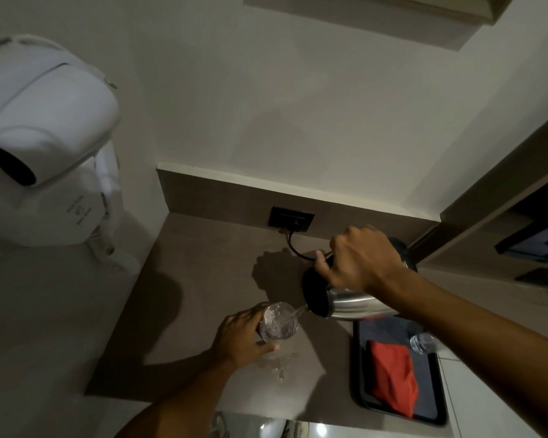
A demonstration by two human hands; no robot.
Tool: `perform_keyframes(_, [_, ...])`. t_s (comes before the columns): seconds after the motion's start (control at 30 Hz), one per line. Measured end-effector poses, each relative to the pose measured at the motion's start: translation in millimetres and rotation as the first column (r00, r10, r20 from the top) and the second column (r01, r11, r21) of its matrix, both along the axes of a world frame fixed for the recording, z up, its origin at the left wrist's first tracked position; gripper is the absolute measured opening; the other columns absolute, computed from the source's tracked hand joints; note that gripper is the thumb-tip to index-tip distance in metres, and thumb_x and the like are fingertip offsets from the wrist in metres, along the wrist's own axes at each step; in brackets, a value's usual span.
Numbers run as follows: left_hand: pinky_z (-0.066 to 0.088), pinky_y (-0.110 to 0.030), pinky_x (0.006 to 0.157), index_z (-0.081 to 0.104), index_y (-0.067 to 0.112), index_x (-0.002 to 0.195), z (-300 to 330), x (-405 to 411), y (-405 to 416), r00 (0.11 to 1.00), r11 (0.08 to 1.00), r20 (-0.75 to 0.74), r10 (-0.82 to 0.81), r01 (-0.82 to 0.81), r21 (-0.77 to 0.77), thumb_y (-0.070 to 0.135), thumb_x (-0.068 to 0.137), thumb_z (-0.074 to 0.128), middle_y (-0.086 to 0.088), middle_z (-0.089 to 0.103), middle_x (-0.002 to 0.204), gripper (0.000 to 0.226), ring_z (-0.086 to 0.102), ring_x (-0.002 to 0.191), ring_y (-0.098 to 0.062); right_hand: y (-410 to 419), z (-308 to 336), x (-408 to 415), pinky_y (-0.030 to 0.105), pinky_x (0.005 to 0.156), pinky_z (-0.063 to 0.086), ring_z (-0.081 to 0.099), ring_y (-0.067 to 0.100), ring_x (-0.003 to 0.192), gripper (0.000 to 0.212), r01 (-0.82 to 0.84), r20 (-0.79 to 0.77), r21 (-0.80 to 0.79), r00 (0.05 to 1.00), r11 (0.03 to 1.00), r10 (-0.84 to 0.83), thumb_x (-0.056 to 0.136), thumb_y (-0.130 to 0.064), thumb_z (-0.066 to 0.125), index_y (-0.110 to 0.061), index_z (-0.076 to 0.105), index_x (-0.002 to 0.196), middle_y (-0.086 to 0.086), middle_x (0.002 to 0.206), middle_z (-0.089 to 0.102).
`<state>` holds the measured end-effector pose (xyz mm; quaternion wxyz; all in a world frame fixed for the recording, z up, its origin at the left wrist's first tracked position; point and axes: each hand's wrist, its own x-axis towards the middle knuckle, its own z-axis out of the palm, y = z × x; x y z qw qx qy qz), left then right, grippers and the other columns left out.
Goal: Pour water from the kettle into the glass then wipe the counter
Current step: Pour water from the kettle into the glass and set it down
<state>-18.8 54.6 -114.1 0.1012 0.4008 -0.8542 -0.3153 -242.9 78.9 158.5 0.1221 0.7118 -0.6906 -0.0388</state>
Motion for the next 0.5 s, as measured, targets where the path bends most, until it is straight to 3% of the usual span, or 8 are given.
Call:
perform_keyframes(0.17, [0.044,-0.025,0.097,0.041,0.040,0.141,1,-1,1,1.000,1.000,-0.017,0.004,-0.004,-0.002,0.075,0.060,0.071,0.015,0.066,0.127,0.093,0.063,0.112,-0.010,2,-2,-7,0.023,0.049,0.023,0.036,0.014,0.033,0.059,0.018,0.065,0.001,0.998,1.000,-0.018,0.088,-0.052,0.035,-0.013,0.049,0.046,-0.002,0.039,0.039])
perform_keyframes(0.33, [0.047,-0.024,0.092,0.039,0.043,0.140,1,0,1,1.000,1.000,-0.022,0.004,-0.004,0.004,0.074,0.061,0.069,0.018,0.066,0.124,0.091,0.064,0.108,-0.008,12,-14,-21,0.024,0.038,0.027,0.040,0.021,0.035,0.056,0.141,0.311,0.004,0.941,0.990,-0.135,0.091,-0.043,0.047,-0.007,0.054,0.049,0.007,0.041,0.046])
perform_keyframes(0.5, [0.045,-0.019,0.088,0.043,0.042,0.138,0,0,1,0.999,1.000,-0.034,0.002,-0.002,0.005,0.077,0.059,0.071,0.017,0.069,0.119,0.090,0.065,0.103,-0.007,28,-33,-34,0.032,0.039,0.035,0.047,0.021,0.037,0.050,0.206,0.512,0.016,0.839,0.978,-0.185,0.093,-0.035,0.051,-0.010,0.056,0.050,0.007,0.042,0.053])
